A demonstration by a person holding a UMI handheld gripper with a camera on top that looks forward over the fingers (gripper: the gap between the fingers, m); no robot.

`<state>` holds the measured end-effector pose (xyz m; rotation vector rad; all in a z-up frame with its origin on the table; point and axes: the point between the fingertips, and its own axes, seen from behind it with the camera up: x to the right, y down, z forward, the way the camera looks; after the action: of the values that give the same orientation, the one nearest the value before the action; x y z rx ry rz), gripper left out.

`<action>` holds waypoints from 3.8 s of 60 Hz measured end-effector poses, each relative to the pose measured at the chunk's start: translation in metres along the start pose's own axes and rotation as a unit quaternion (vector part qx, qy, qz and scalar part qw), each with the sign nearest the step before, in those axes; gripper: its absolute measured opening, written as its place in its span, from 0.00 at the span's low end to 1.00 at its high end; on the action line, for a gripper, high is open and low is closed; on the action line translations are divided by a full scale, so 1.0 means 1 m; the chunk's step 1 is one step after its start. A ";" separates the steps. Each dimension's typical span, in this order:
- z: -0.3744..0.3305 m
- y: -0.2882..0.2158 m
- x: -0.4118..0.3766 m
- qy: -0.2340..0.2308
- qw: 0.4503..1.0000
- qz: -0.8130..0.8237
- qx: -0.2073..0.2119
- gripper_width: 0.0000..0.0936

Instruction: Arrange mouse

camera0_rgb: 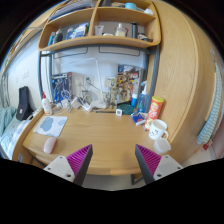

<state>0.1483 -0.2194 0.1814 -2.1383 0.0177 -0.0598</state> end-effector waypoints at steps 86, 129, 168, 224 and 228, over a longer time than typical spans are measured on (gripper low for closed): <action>0.176 0.103 -0.345 -0.043 0.990 0.006 -0.137 0.27; 0.241 -0.169 -0.405 -0.097 0.995 0.025 -0.014 0.27; 0.332 -0.002 -0.459 -0.097 0.983 -0.012 -0.158 0.47; 0.054 -0.132 -0.367 -0.072 0.997 0.010 -0.009 0.90; 0.046 -0.125 -0.363 -0.072 0.997 0.015 -0.010 0.90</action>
<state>-0.2138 -0.1003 0.2492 -2.1568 -0.0355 0.1130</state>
